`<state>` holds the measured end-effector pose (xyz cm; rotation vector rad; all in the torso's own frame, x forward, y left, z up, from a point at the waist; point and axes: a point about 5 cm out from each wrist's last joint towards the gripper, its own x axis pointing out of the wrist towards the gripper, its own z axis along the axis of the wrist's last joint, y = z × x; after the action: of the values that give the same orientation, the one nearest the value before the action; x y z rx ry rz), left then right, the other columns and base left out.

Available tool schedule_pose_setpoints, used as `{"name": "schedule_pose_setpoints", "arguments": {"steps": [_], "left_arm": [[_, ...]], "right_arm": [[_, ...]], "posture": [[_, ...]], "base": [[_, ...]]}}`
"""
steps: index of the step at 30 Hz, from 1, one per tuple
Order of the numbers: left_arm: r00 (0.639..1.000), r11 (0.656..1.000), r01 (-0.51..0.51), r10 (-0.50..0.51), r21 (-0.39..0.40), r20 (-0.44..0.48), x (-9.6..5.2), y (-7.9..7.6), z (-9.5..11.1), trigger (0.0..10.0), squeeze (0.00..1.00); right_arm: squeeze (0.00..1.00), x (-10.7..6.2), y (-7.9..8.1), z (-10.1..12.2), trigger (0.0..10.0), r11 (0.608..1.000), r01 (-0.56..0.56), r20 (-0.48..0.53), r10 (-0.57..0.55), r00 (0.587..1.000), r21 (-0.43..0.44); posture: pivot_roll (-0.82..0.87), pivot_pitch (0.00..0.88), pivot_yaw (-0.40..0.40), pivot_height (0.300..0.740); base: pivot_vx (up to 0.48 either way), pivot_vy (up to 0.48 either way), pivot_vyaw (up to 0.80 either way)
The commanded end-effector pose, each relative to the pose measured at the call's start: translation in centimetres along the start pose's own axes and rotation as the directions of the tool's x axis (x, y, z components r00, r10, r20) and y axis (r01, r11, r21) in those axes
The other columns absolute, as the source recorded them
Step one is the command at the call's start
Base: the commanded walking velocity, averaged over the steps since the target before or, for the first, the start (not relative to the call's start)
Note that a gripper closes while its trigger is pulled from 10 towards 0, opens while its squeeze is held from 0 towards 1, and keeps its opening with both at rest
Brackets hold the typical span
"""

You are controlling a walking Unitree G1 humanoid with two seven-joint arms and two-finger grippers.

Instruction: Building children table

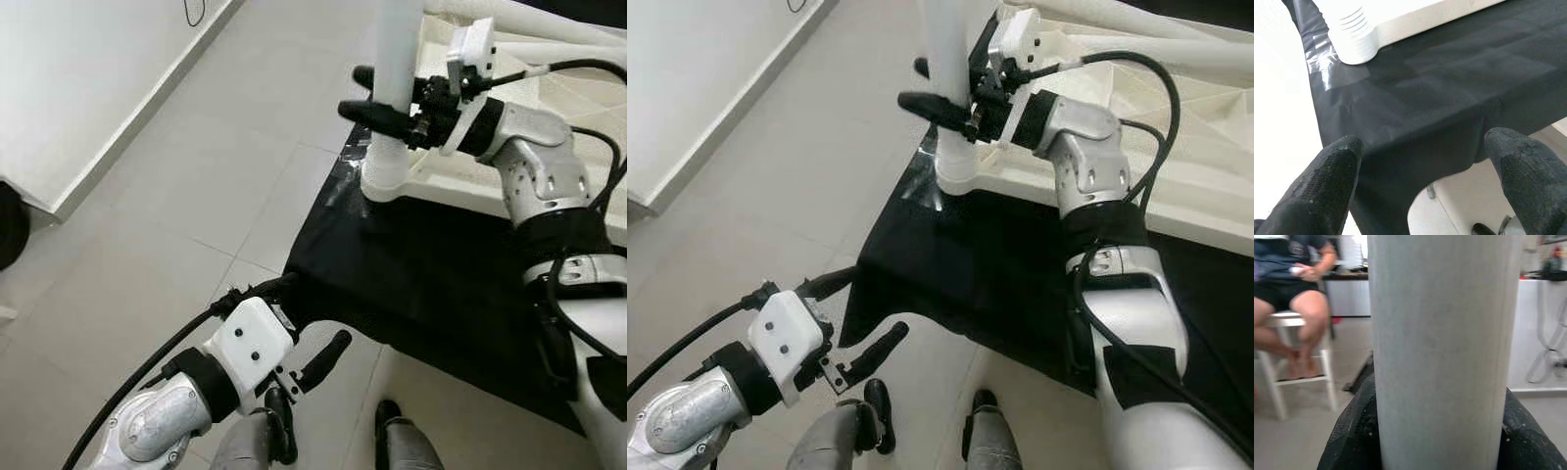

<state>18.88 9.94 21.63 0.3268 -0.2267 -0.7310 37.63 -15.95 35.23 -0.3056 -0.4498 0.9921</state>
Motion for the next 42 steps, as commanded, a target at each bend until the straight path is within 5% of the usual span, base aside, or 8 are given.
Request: {"name": "schedule_pose_setpoints", "arguments": {"steps": [1, 13, 14, 19, 24, 26, 29, 42], "left_arm": [[1.0, 1.0, 0.018, -0.019, -0.014, -0.023, -0.1, -0.4, -0.4, 10.0, 0.0], [1.0, 1.0, 0.025, -0.025, -0.016, -0.016, 0.1, -0.5, -0.4, 10.0, 0.0], [1.0, 1.0, 0.028, -0.028, -0.014, -0.015, 0.2, -0.5, -0.5, 10.0, 0.0], [1.0, 1.0, 0.027, -0.027, -0.011, -0.014, 0.3, -0.4, -0.6, 10.0, 0.0], [1.0, 1.0, 0.028, -0.028, -0.009, -0.013, 0.4, -0.4, -0.6, 10.0, 0.0], [0.999, 1.0, 0.031, -0.031, -0.006, -0.011, 0.5, -0.3, -0.7, 10.0, 0.0], [0.999, 1.0, 0.031, -0.031, -0.001, -0.007, 0.7, -0.2, -0.7, 10.0, 0.0], [1.0, 1.0, 0.028, -0.028, 0.015, 0.006, 1.1, 0.1, -0.8, 10.0, 0.0]], "right_arm": [[0.0, -1.5, 0.1, -3.2, 10.0, 0.991, 0.116, -0.107, -0.109, 0.988, 0.064], [0.0, -3.9, 0.3, -5.4, 10.0, 0.906, 0.417, -0.198, -0.397, 0.896, 0.074], [0.0, -4.9, 0.8, -6.3, 10.0, 0.842, 0.535, -0.234, -0.509, 0.829, 0.065], [0.0, -5.9, 2.5, -7.2, 10.0, 0.739, 0.67, -0.27, -0.634, 0.725, 0.065], [0.0, -6.2, 3.1, -7.5, 10.0, 0.684, 0.727, -0.282, -0.687, 0.67, 0.062], [0.0, -6.5, 5.3, -8.3, 10.0, 0.577, 0.815, -0.318, -0.764, 0.561, 0.051], [0.0, -5.9, 8.2, -9.1, 10.0, 0.515, 0.856, -0.358, -0.791, 0.496, 0.048], [0.0, -2.8, 11.1, -8.8, 10.0, 0.499, 0.867, -0.402, -0.79, 0.463, 0.019]], "posture": [[0.06, 0.452, 0.065, 0.74], [0.04, 0.446, 0.065, 0.74], [0.03, 0.437, 0.062, 0.74], [0.03, 0.428, 0.062, 0.74], [0.02, 0.422, 0.064, 0.74], [0.02, 0.409, 0.065, 0.74], [0.02, 0.394, 0.066, 0.74], [0.02, 0.361, 0.068, 0.74]], "base": [[0.0, 0.0, 0.0], [0.0, 0.0, 0.0], [0.0, 0.0, 0.0], [0.0, 0.0, 0.0], [0.0, 0.0, 0.0], [0.0, 0.0, 0.0], [0.0, 0.0, 0.0], [0.0, 0.0, 0.0]]}}
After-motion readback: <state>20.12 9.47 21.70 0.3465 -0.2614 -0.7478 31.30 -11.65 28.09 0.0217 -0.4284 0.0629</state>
